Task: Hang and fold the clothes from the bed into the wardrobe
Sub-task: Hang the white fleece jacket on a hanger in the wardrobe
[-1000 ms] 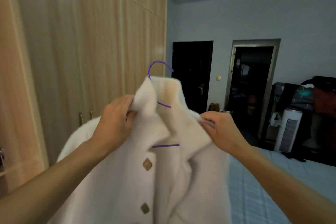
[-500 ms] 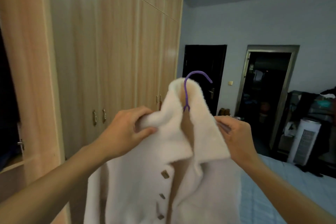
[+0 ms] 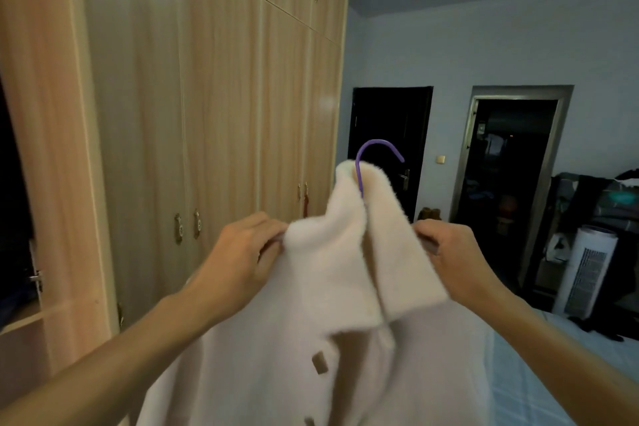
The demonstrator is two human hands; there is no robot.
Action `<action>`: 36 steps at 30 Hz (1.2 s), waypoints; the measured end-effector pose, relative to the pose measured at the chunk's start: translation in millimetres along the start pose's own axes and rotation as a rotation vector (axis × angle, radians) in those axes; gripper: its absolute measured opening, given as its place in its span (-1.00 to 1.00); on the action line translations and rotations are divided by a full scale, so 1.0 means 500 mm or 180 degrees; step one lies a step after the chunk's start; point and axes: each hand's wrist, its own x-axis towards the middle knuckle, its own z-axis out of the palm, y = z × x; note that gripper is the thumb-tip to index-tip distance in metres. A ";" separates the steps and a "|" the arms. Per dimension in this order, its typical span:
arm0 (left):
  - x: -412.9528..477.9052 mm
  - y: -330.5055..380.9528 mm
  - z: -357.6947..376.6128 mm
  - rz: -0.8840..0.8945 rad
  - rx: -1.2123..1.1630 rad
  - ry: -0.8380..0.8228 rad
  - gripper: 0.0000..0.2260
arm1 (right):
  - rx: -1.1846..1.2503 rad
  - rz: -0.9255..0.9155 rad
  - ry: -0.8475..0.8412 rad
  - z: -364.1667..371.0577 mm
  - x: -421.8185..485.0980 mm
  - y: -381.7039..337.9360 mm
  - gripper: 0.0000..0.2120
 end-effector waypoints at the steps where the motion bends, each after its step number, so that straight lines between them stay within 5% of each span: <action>1: -0.002 0.003 0.004 -0.0045 -0.0015 0.0028 -0.84 | -0.0091 -0.0018 -0.0047 -0.003 0.003 -0.003 -0.75; 8: -0.011 0.014 0.033 -0.0444 0.0012 0.0366 -0.85 | -0.0736 0.0296 -0.0191 -0.010 0.003 -0.021 -0.73; 13: -0.010 0.016 0.056 -0.0609 -0.0025 0.0404 -0.85 | -0.0005 0.0789 -0.0790 -0.010 0.009 -0.057 -0.83; 21: -0.015 0.045 0.101 -0.0679 -0.0147 0.0415 -0.85 | -0.0408 0.1472 -0.0116 0.094 0.014 -0.111 -0.26; 26: -0.034 0.052 0.124 -0.0777 -0.0273 0.0382 -0.88 | 0.0211 0.1206 0.0455 0.140 0.034 -0.117 -0.09; 32: -0.060 0.043 0.125 -0.0983 -0.0326 0.0385 -0.89 | 0.0325 0.0886 0.0040 0.153 0.031 -0.105 -0.02; 36: -0.069 0.052 0.126 -0.0907 -0.0339 0.0231 -0.90 | 0.0232 0.0794 0.0000 0.155 0.038 -0.098 -0.17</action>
